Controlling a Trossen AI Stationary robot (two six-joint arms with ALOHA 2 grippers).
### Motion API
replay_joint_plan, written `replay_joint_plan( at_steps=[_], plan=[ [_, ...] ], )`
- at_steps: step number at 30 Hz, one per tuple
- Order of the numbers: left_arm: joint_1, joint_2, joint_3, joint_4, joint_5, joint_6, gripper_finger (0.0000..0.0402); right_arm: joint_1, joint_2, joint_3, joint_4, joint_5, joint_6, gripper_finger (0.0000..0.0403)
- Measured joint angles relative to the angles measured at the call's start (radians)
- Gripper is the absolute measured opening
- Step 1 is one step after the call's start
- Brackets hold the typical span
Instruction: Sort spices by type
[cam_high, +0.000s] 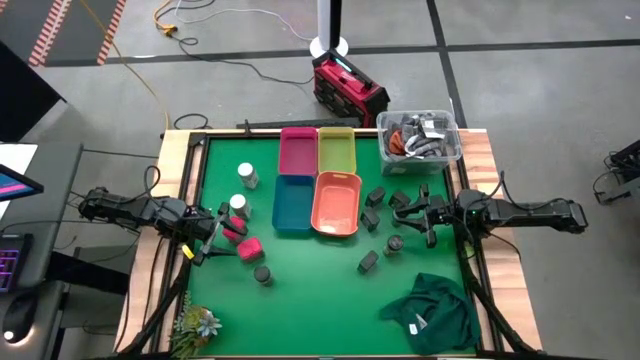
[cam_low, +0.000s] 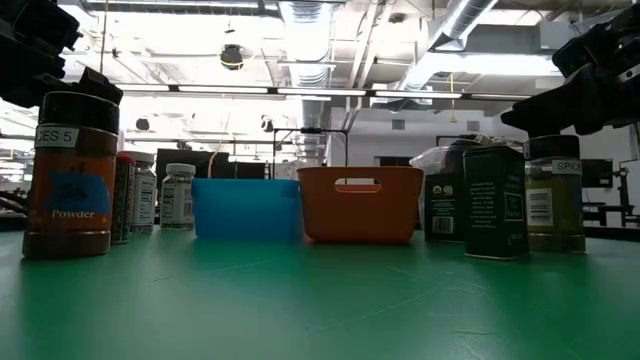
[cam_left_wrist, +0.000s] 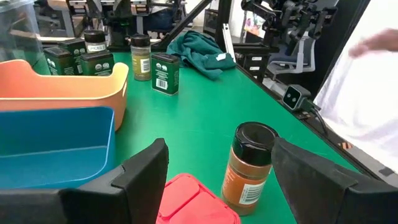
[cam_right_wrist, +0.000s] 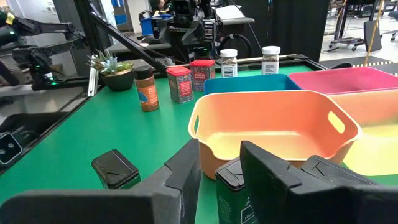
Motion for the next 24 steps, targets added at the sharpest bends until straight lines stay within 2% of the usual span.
replay_joint_plan(
  at_steps=[4,12,16,19,22,24],
  plan=[
    [0.0,0.0,0.0,0.0,0.0,0.026,0.0271,0.0,0.0,0.0,0.0,0.0,0.0,0.0143],
    [0.0,0.0,-0.004,0.059,-0.05,0.307,0.0271,0.0,0.0,0.0,0.0,0.002,-0.013,0.0143],
    [0.0,0.0,-0.004,0.062,-0.056,0.376,0.0271,-0.007,0.0,0.0,0.0,0.023,-0.052,0.0143],
    [0.0,0.0,-0.004,0.057,-0.053,0.35,0.0271,-0.007,0.0,0.0,0.0,0.024,-0.051,0.0143],
    [0.0,0.0,-0.003,0.058,-0.047,0.216,0.0271,-0.007,0.0,-0.001,0.016,0.024,-0.042,0.0143],
    [0.0,0.0,-0.003,0.067,-0.047,0.139,0.0271,-0.004,0.0,-0.003,0.035,0.024,0.059,0.0143]
  ],
)
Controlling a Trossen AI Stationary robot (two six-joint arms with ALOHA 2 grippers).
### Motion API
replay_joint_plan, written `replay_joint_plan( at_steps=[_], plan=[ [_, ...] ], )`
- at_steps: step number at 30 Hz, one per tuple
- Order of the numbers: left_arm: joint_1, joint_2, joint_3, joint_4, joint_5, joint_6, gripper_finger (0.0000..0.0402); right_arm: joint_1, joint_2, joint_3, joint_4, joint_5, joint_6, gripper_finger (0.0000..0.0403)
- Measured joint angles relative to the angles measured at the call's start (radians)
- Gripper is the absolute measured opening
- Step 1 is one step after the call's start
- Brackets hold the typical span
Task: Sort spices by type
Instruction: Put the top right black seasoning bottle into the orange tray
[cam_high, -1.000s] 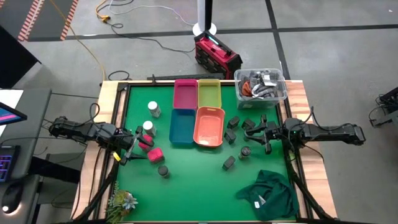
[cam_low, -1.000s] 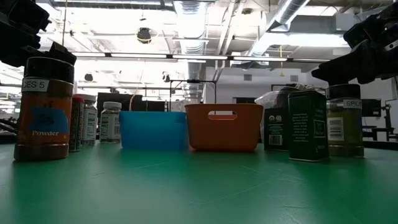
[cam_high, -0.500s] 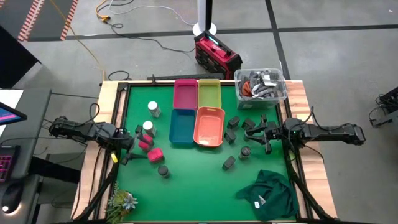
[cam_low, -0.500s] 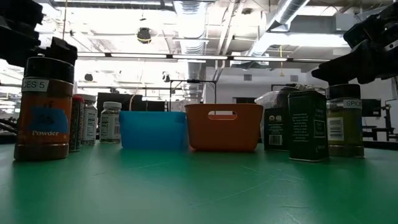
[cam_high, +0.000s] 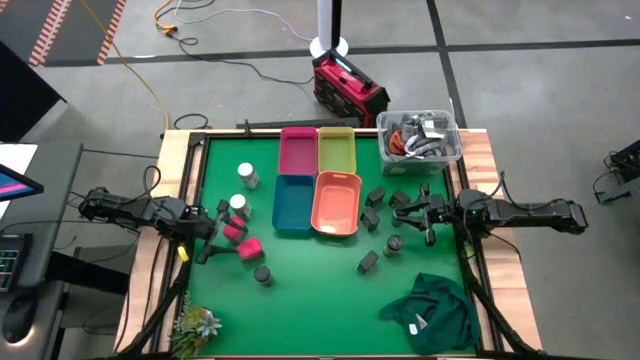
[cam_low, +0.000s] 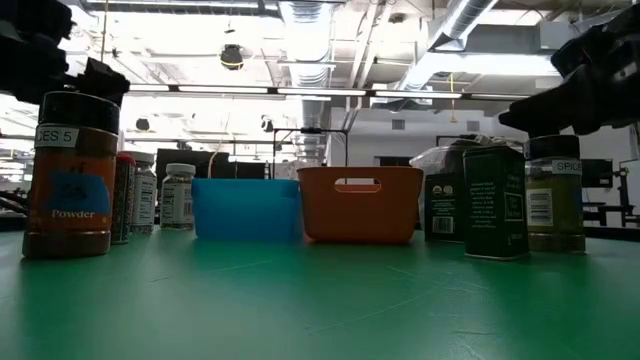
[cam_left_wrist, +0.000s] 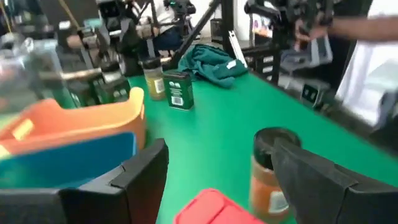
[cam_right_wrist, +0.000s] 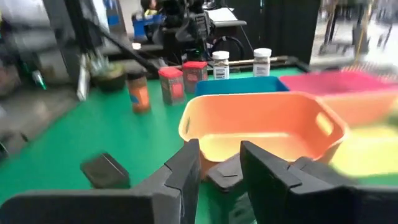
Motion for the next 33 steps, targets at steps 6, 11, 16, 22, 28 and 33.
replay_joint_plan(
  at_steps=[6,11,16,22,28,33],
  plan=[
    [0.0,0.0,0.0,0.047,0.0,-0.174,0.0271,-0.016,0.0,0.0,0.066,0.031,0.192,0.0143],
    [0.0,0.0,0.0,0.04,0.0,-0.305,0.0271,-0.014,0.0,0.0,0.076,0.023,0.279,0.0143],
    [0.0,0.0,0.001,0.043,-0.032,-0.308,0.0271,-0.014,0.0,0.022,0.081,0.016,0.257,0.0141],
    [0.0,0.0,0.002,0.043,-0.198,-0.315,0.0271,-0.014,0.002,0.107,0.016,0.024,0.179,0.0115],
    [0.002,0.0,0.004,0.084,-0.407,-0.304,0.0271,-0.014,0.064,0.223,-0.083,0.087,0.026,0.0094],
    [0.019,0.015,0.075,0.095,-0.465,-0.261,0.0271,-0.015,0.183,0.323,-0.19,0.149,-0.038,0.0103]
  ],
)
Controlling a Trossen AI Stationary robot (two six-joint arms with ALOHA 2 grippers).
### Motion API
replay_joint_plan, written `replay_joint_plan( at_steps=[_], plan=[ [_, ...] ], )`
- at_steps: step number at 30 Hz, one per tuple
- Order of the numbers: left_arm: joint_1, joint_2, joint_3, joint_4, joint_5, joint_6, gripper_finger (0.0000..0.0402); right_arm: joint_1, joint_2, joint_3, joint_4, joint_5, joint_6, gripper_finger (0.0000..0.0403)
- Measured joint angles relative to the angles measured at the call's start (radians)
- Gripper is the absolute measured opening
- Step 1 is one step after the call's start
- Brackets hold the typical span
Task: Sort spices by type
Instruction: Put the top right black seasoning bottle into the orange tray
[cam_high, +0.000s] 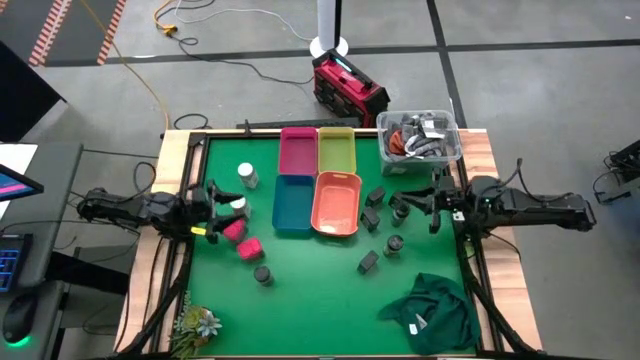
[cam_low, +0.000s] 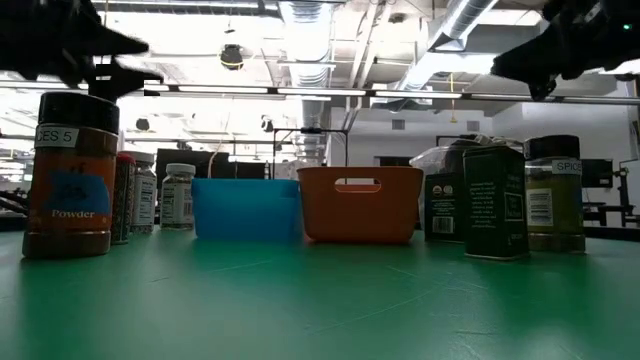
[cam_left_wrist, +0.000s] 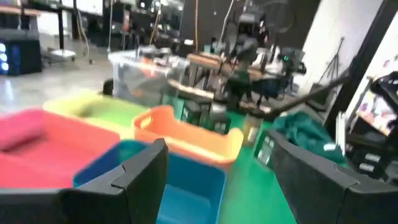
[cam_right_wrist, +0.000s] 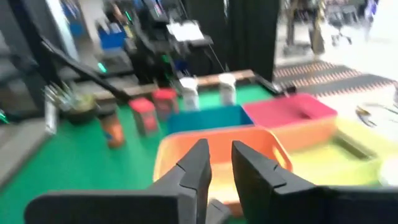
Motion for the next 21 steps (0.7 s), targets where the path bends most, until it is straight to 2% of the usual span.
replay_joint_plan(
  at_steps=[4,13,21],
  plan=[
    [0.013,0.062,0.077,-0.021,0.0,0.031,0.0271,0.0,0.151,0.11,-0.157,0.05,-0.001,0.0137],
    [0.065,0.316,0.3,-0.172,-0.038,0.059,0.0271,0.0,0.526,0.402,-0.575,0.083,0.051,0.0264],
    [0.114,0.499,0.45,-0.305,-0.059,0.085,0.0271,0.0,0.755,0.57,-0.856,0.059,0.113,0.0313]
  ],
)
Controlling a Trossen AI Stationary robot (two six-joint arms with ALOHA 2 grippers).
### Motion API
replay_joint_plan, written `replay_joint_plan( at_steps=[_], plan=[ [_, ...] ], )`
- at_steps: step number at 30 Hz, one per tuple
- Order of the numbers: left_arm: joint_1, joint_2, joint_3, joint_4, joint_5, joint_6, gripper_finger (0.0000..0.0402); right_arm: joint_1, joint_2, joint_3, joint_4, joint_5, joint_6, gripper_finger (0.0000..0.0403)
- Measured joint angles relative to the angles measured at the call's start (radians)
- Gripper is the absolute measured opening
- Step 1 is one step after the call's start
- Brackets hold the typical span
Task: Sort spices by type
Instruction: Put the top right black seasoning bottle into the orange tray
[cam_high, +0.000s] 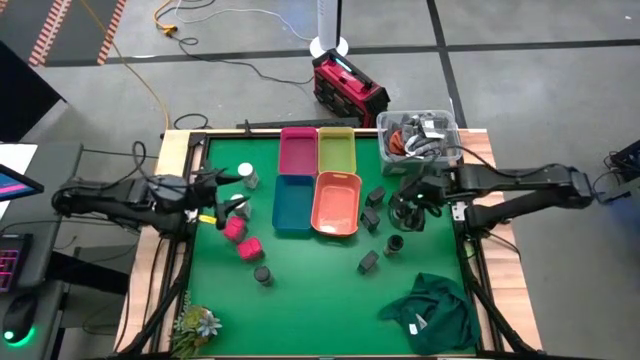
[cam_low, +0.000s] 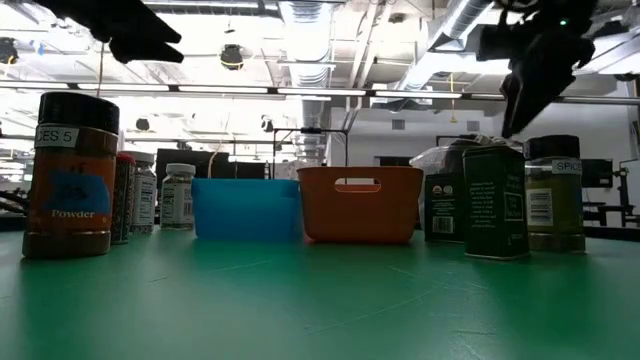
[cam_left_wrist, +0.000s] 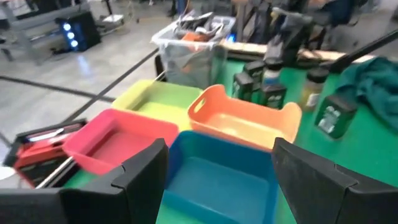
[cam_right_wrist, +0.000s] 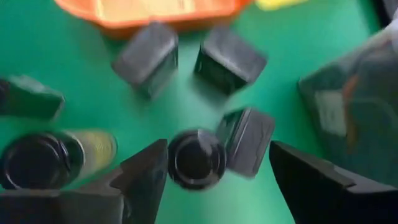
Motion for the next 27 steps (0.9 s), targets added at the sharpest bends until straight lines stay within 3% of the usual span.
replay_joint_plan(
  at_steps=[4,18,27],
  plan=[
    [0.011,0.031,0.016,-0.014,-0.005,0.02,0.0271,-0.001,0.079,0.033,-0.071,-0.039,0.024,0.0321],
    [0.013,0.036,0.017,-0.025,-0.006,0.041,0.0271,0.001,0.289,0.038,-0.054,-0.112,0.024,0.0318],
    [0.013,0.036,0.017,-0.062,-0.006,0.04,0.0271,0.017,0.364,0.039,-0.042,-0.115,0.0,0.0235]
  ],
)
